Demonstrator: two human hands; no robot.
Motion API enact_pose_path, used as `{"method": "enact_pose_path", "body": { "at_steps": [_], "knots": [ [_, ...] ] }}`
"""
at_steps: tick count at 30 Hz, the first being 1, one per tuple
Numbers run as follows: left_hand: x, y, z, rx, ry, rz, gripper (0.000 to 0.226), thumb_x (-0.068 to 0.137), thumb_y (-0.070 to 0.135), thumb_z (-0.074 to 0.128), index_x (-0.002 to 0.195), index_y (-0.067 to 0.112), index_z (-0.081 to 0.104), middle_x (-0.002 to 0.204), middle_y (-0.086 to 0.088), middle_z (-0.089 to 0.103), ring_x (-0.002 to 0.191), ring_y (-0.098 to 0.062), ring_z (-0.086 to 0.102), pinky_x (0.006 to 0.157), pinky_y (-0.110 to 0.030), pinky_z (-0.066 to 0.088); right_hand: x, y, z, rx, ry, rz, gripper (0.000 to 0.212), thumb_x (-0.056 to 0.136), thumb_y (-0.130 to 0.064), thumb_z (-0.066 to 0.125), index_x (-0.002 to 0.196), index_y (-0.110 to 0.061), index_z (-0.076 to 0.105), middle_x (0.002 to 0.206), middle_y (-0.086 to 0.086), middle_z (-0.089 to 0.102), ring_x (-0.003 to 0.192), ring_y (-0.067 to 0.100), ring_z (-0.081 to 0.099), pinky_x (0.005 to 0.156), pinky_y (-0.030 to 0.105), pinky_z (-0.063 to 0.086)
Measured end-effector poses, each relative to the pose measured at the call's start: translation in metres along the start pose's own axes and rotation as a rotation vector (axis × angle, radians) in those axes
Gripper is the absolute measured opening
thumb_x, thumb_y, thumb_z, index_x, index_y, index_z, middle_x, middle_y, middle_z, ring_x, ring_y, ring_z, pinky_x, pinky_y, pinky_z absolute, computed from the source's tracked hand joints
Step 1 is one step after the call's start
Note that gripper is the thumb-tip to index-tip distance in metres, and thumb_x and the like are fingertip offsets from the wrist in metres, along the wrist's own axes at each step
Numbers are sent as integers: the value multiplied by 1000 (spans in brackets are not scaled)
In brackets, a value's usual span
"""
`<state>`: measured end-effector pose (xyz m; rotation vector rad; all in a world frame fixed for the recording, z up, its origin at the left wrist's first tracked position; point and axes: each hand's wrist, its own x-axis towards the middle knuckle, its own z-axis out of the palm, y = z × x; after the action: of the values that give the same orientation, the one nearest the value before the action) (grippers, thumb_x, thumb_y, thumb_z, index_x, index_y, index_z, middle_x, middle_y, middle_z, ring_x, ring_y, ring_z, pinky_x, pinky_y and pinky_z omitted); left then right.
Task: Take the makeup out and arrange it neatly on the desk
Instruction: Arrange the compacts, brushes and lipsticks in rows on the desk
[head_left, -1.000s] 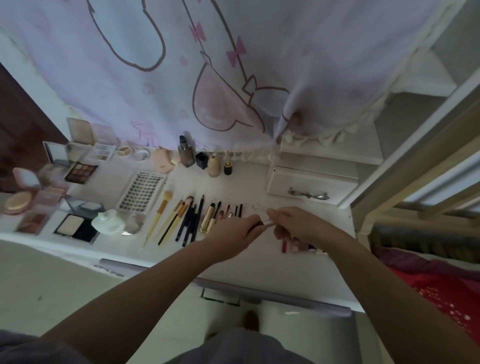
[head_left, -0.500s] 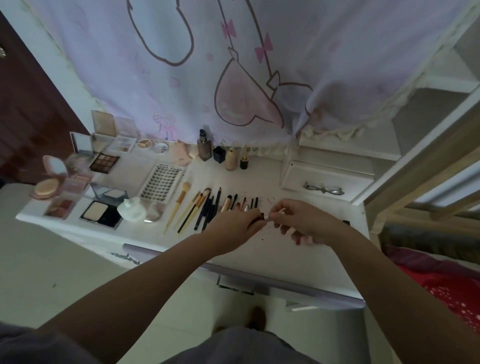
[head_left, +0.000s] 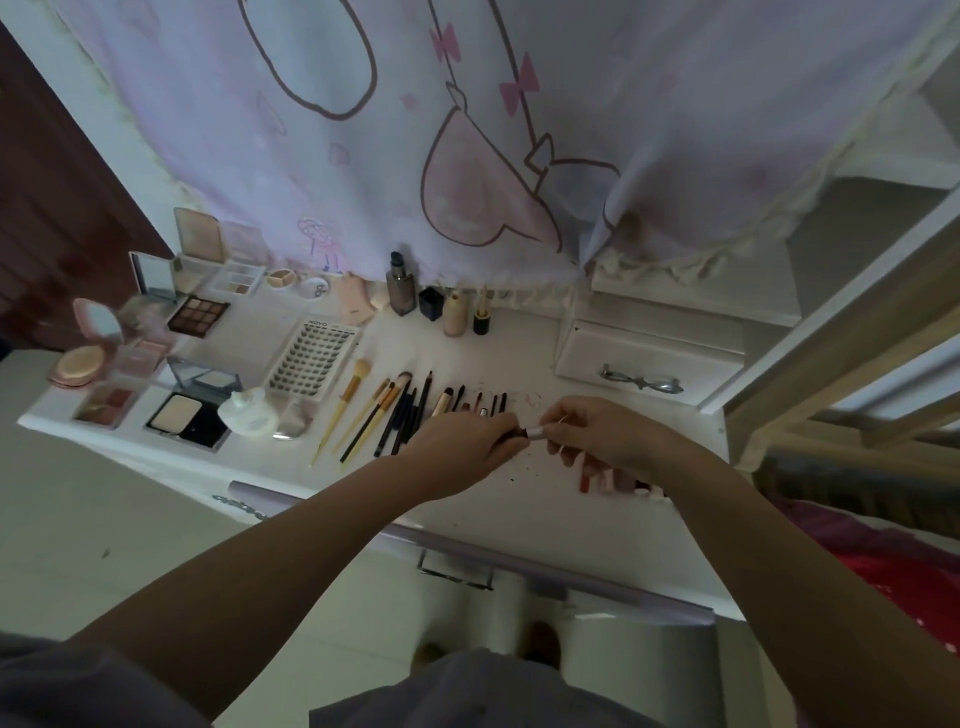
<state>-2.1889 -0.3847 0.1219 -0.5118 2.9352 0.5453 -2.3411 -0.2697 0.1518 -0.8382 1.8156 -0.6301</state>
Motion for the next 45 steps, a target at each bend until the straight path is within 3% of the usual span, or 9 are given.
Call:
{"method": "enact_pose_path", "body": {
  "at_steps": [5,10,14,23,28,33,37,42,45],
  "knots": [
    [14,11,3,-13,-10,-18,31,100,42,32,104,17,50,70,5,51,61,-17,51,51,-28,37,1,7,-19,-36,-43,38,36,99,-41,41,92,-13,64,68,-2,58,55,7,48,52,20,39],
    [22,19,12,-13,-2,-43,32,99,42,32,105,18,51,71,5,51,58,-14,48,47,-24,31,3,16,-31,-41,-63,9,23,96,-35,50,103,-16,61,84,-3,65,67,7,59,54,19,44],
    [27,27,15,3,13,-68,33,99,44,31,103,18,51,67,7,47,57,-15,47,53,-28,39,6,19,-36,-57,-54,-5,30,99,-33,44,91,-12,63,67,-2,59,54,8,50,50,18,40],
    [26,33,23,-4,27,-80,33,98,46,31,99,20,50,68,7,50,57,-16,48,64,-31,36,1,29,-45,-37,-83,-16,19,98,-25,49,97,-12,63,77,1,60,58,8,50,48,15,42],
    [25,33,24,5,49,-69,33,99,45,32,100,19,51,70,5,52,56,-14,47,49,-25,25,-1,29,-44,53,-89,7,20,96,-30,50,95,-12,60,79,2,61,59,8,52,48,16,43],
    [22,33,22,-2,47,-69,34,98,45,33,103,18,53,74,2,58,58,-15,49,54,-30,40,-1,28,-46,55,-117,-18,7,94,-19,55,97,-14,59,83,2,61,67,10,55,55,20,46],
    [23,33,22,12,62,-66,32,99,44,33,102,18,52,70,5,53,54,-13,45,48,-26,30,-1,25,-44,35,-116,33,28,96,-37,48,96,-12,61,78,2,64,62,9,57,55,21,46],
    [24,32,20,35,44,-58,32,99,45,33,101,19,52,71,3,56,55,-14,48,51,-28,40,1,23,-46,30,-145,21,18,95,-29,54,100,-14,61,87,2,65,71,11,59,57,21,46],
    [25,32,19,42,40,-57,32,99,45,32,101,19,52,72,3,57,55,-14,48,52,-29,41,3,23,-46,17,-149,36,29,98,-33,47,99,-9,62,75,2,62,51,4,53,47,16,42]
  ]
}}
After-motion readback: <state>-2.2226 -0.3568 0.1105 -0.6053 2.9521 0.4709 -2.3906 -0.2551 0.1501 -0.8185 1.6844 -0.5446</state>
